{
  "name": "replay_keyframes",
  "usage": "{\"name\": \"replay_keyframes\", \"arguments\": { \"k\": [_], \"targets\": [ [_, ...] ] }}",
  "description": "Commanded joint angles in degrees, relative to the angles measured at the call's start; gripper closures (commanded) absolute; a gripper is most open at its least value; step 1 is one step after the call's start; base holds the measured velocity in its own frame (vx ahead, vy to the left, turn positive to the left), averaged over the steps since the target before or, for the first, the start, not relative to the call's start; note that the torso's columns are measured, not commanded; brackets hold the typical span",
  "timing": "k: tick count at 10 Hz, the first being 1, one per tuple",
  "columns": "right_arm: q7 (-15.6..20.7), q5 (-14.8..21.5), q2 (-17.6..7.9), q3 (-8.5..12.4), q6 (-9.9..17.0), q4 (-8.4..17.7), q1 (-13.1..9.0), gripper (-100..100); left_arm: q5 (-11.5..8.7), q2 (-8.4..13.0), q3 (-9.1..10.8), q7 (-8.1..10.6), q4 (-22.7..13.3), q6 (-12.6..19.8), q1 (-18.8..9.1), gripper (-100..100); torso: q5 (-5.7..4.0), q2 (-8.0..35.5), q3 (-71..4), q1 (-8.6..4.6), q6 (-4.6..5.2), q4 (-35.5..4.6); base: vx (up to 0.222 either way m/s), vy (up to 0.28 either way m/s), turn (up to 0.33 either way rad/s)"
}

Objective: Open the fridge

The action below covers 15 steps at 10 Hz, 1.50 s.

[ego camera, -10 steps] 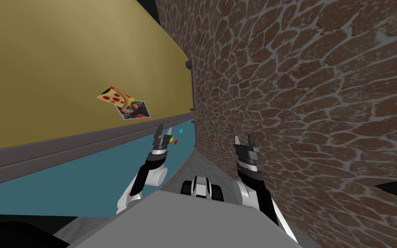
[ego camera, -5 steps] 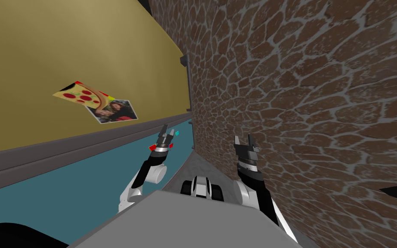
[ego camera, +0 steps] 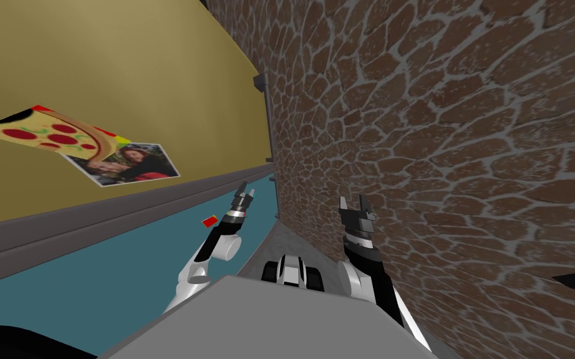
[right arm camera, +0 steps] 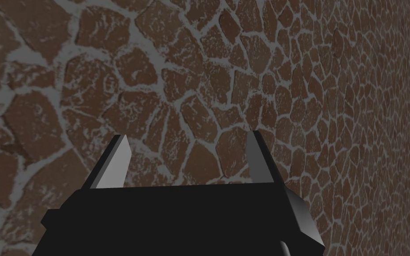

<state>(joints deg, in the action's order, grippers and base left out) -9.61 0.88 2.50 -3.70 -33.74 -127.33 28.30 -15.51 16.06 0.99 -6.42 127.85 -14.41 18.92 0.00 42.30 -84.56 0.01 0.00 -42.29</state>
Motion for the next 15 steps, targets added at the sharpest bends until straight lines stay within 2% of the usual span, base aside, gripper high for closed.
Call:
{"name": "replay_keyframes", "arguments": {
  "k": [1,5,11,15],
  "targets": [
    [0.0,0.0,0.0,0.0,0.0,0.0,0.0,0,-2.7,2.6,0.42,-0.04,-2.2,3.5,-1.2,-100,0.00,-0.1,-0.1,0.00,0.00,0.0,0.109,-0.017,-0.067],
    [0.0,0.0,0.0,0.0,0.0,0.0,0.0,0,-5.9,6.7,1.04,-0.07,-4.4,7.8,-2.8,-100,0.00,0.1,0.0,0.00,0.00,0.0,0.078,-0.012,-0.060],
    [0.0,0.0,0.0,0.0,0.0,0.0,0.0,0,-11.7,14.7,2.14,-0.11,-8.6,15.5,-5.7,-100,0.00,-0.1,0.0,0.00,0.00,0.0,0.094,-0.004,-0.072],
    [0.0,0.0,0.0,0.0,0.0,0.0,0.0,0,-15.6,19.4,2.90,-0.13,-11.6,20.9,-7.7,-100,-0.01,0.1,0.0,-0.03,0.00,0.0,0.088,-0.006,-0.072]
  ]
}}
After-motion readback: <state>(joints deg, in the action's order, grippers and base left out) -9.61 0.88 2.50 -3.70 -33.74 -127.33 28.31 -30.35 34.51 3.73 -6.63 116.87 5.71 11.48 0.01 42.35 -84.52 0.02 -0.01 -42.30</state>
